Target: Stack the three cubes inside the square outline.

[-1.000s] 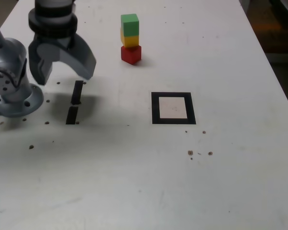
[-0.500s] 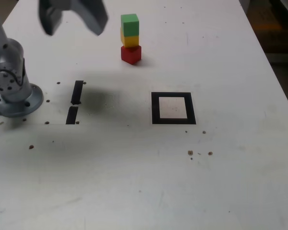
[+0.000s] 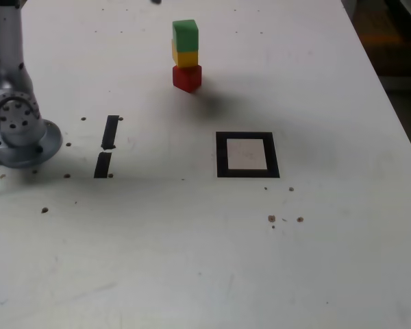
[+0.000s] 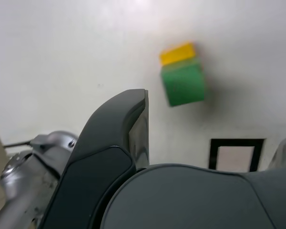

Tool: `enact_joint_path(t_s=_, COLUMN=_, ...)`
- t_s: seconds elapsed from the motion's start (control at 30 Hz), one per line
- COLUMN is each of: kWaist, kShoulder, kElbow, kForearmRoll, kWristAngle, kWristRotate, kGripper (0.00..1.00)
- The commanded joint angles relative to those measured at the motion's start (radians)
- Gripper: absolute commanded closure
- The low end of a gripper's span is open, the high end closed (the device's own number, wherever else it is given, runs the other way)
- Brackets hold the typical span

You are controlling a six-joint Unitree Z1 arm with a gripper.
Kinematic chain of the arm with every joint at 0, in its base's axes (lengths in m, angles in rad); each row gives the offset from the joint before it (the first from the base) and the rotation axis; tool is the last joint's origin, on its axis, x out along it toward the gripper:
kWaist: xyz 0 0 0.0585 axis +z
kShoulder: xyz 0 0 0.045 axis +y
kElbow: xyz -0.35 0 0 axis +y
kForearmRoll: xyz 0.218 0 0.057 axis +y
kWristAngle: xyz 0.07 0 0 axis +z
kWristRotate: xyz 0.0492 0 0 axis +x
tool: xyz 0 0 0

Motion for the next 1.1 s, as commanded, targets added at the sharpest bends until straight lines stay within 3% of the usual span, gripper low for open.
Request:
enact_joint_path(t_s=0.0, kWaist=0.005, kShoulder=0.01, kElbow=0.004, kForearmRoll=-0.006, kWristAngle=0.013, kWristRotate=0.002, kGripper=0.0)
enact_joint_path(t_s=0.47, kWaist=0.031, kShoulder=0.069, kElbow=0.185, kForearmRoll=-0.133, kWristAngle=0.034, kWristRotate=0.001, kGripper=0.01)
enact_joint_path(t_s=0.63, kWaist=0.031, kShoulder=0.098, kElbow=0.204, kForearmRoll=-0.145, kWristAngle=0.036, kWristRotate=-0.007, kGripper=0.06)
enact_joint_path(t_s=0.77, kWaist=0.031, kShoulder=0.112, kElbow=0.229, kForearmRoll=-0.172, kWristAngle=0.03, kWristRotate=-0.023, kGripper=0.16)
enact_joint_path(t_s=1.07, kWaist=0.031, kShoulder=0.102, kElbow=0.245, kForearmRoll=-0.222, kWristAngle=0.015, kWristRotate=-0.056, kGripper=0.55)
